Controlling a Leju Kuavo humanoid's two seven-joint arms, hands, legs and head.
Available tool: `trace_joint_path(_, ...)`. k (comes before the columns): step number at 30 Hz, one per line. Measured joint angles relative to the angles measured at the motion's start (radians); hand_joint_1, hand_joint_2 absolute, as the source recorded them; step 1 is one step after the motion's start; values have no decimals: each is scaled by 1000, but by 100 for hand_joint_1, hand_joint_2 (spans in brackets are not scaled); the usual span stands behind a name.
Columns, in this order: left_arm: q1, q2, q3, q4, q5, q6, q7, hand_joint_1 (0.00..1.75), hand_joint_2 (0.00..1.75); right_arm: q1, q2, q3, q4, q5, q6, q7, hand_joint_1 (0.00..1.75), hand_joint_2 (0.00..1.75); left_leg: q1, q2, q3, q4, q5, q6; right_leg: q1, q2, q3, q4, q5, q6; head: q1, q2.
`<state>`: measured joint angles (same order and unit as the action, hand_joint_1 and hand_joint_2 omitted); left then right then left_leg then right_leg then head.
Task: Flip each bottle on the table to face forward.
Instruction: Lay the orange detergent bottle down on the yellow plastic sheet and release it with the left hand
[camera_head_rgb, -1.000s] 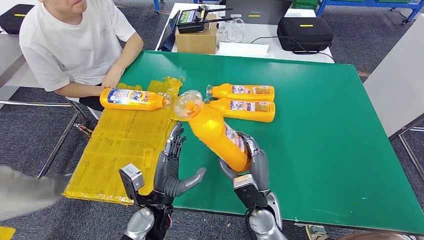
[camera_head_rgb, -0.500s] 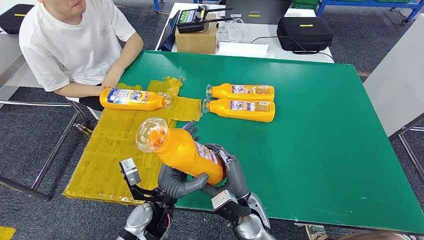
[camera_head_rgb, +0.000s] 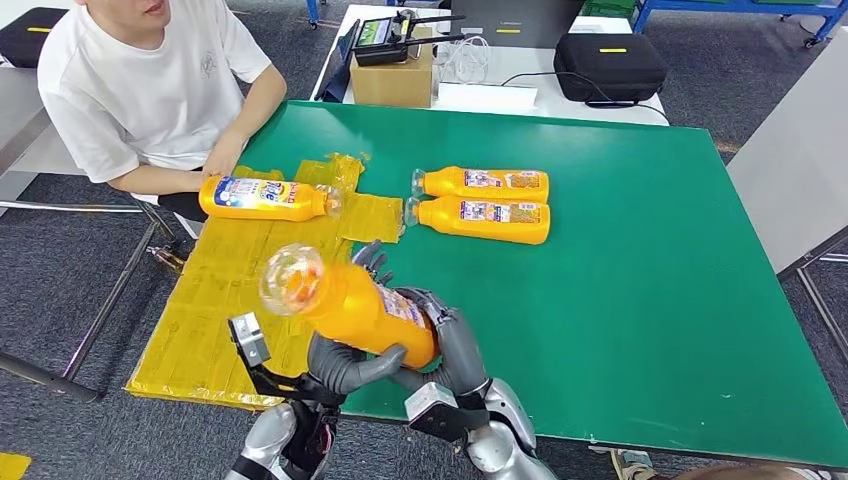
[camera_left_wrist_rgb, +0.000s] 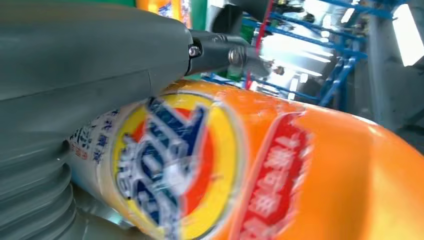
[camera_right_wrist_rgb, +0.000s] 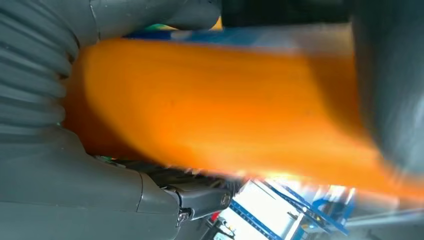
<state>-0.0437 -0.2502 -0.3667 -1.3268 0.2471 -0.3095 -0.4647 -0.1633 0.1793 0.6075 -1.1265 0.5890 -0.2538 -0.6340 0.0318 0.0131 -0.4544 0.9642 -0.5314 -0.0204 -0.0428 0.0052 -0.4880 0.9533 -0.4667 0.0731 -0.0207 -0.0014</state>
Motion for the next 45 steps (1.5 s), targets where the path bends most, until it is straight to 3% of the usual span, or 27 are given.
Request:
trace_joint_path(7,-4,0,-8,0,-50,57,25,175,175,18,2,7,19,16,-47,27,0,175,0,0,0,0,0,0,0,0,0,0,0,0,0,0)
trace_joint_path(11,-4,0,-11,0,-58,67,27,175,175,20,2,7,23,17,-54,32,0,0,0,0,0,0,0,0,0,0,0,0,0,0,0,0)
trace_joint_path(24,-1,0,-19,0,-144,198,89,175,175,51,6,-3,3,35,-186,48,0,0,0,0,0,0,0,0,0,0,0,0,0,0,0,0)
trace_joint_path(26,-2,2,-17,0,-243,297,96,175,175,63,3,-9,-7,37,-206,48,0,0,0,0,0,0,0,0,0,0,0,0,0,0,0,0)
trace_joint_path(30,-11,20,4,9,-626,569,137,175,175,97,-4,-24,-54,58,-226,52,0,0,0,0,0,0,0,0,0,0,0,0,0,0,0,0)
trace_joint_path(35,-39,45,69,56,-932,707,198,175,175,134,-14,-39,-116,80,-224,59,0,0,0,0,0,0,0,0,0,-1,0,0,0,0,0,0)
trace_joint_path(37,-60,59,96,91,-1035,717,239,175,175,149,-17,-45,-135,87,-223,60,0,0,0,0,0,0,0,0,0,-1,0,0,0,0,0,0)
trace_joint_path(41,-128,103,150,208,-1165,639,335,175,175,168,-20,-57,-153,90,-213,60,0,0,0,0,0,0,0,0,0,-1,0,0,0,0,0,0)
trace_joint_path(45,-206,142,183,325,-1221,615,370,175,175,170,-21,-63,-153,85,-202,59,0,0,0,0,1,0,0,0,0,-1,1,1,0,0,0,0)
